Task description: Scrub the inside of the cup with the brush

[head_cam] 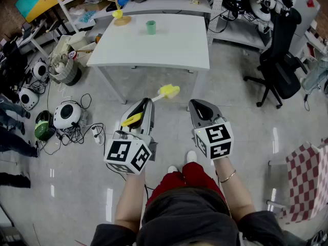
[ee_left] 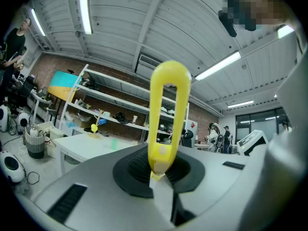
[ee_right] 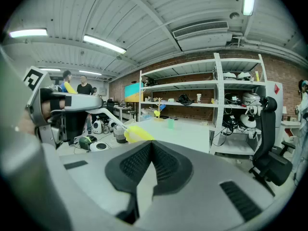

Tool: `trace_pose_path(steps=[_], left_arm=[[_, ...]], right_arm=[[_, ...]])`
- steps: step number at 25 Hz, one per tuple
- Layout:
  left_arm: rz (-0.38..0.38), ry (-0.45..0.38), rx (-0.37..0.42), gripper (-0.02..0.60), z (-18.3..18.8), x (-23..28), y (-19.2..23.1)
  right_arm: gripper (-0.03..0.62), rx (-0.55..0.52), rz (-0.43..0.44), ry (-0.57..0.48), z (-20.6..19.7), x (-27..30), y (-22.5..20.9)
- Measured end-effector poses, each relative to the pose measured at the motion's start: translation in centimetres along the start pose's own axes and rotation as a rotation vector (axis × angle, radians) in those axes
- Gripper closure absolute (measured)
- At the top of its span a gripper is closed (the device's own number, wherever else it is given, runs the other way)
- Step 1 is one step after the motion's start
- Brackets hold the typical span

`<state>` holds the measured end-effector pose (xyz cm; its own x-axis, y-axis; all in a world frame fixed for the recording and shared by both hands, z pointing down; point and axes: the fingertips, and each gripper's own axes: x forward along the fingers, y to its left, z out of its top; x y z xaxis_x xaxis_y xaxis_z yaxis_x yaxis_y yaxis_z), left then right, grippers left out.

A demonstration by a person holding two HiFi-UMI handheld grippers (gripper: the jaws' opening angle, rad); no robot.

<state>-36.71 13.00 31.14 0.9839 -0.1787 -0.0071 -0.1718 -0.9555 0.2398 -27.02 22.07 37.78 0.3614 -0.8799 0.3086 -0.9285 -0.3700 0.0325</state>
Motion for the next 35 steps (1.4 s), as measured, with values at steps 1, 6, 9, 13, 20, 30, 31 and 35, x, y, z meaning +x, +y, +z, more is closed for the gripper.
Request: trace_pose_path(steps=[1,6,9,13,20,30,31,35], left_arm=[[-0.001,-0.003,0.0,0.543,0.0,0.1,0.0],[-0.012,-0.007,-0.002,0.543,0.2,1.0,0.2],[-0.019,-0.004,-0.006,0.543,0.0,1.8,0.1],[-0.024,0.0,-0.009,0.543,-0.3,3.2,-0.1],[-0.009,0.012,0.003,0.543,-0.5,7.1,0.1],[0.065,0.02,0.011,0.543,-1.5,16.3,-0.6],[0.076,0.019,0.014,0.543,-1.5,17.4,-0.8],[0.116,0.015,0.021,0.543,-1.6,21.2,-1.6]], right_arm=[[0.576,-0.004,-0.001,-0.001,0.1,0.0,-0.1],[0.576,-0.002,-0.015,0.003,0.1,0.4,-1.1],[0.576,0.0,-0.021,0.006,-0.2,0.6,-2.0],[0.574,0.009,-0.017,0.01,-0.6,1.2,-3.2],[0.574,0.031,-0.034,0.024,-1.0,3.0,-7.4],[0.574,0.035,0.006,0.032,-1.0,7.3,-16.9],[0.574,0.032,0.013,0.03,-0.8,7.7,-17.9],[0.574,0.03,0.037,0.024,-0.5,9.1,-22.1]])
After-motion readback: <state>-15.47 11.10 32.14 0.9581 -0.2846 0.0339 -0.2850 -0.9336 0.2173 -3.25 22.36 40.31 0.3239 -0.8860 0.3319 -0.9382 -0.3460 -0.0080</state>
